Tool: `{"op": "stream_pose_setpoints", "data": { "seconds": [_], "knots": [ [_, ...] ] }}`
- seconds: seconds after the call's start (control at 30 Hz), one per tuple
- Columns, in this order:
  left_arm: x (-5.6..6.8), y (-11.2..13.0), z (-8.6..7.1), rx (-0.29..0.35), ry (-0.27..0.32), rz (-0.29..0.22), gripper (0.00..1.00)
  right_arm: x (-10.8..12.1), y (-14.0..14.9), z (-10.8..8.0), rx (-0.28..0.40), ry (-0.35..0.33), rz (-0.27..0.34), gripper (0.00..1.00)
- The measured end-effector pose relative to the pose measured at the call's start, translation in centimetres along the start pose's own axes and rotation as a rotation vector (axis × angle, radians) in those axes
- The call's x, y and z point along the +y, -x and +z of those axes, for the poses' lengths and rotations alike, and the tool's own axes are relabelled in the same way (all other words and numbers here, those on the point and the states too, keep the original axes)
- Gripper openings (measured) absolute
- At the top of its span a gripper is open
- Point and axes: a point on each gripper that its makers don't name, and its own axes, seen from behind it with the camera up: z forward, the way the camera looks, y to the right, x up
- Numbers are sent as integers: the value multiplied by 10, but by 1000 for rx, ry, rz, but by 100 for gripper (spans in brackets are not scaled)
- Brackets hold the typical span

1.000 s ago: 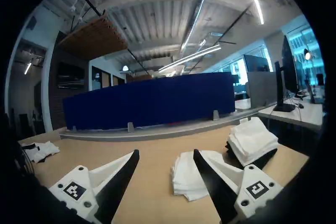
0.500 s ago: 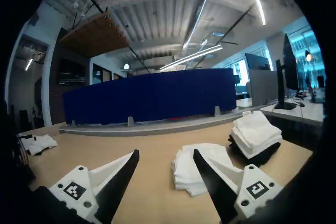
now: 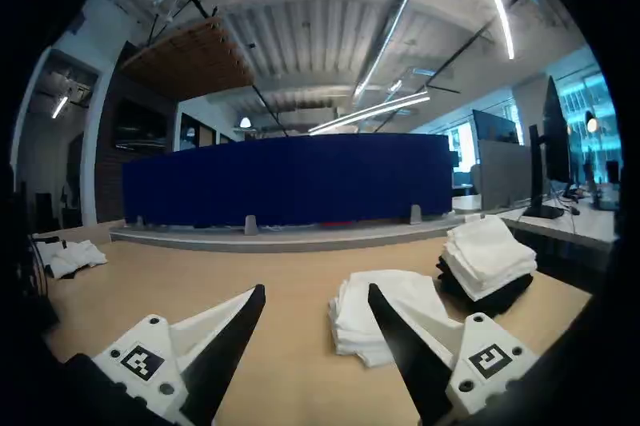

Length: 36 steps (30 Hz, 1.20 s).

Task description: Fold towel

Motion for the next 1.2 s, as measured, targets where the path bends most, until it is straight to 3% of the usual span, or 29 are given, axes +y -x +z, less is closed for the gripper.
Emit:
{"op": "stream_pose_setpoints", "data": {
  "seconds": [0.27, 1.2],
  "knots": [
    [0, 0, 1, 0, 0, 0, 92, -6, 1, 0, 7, 3, -44, 100],
    [0, 0, 1, 0, 0, 0, 93, -4, 0, 3, 8, 9, -43, 100]
  ]
}}
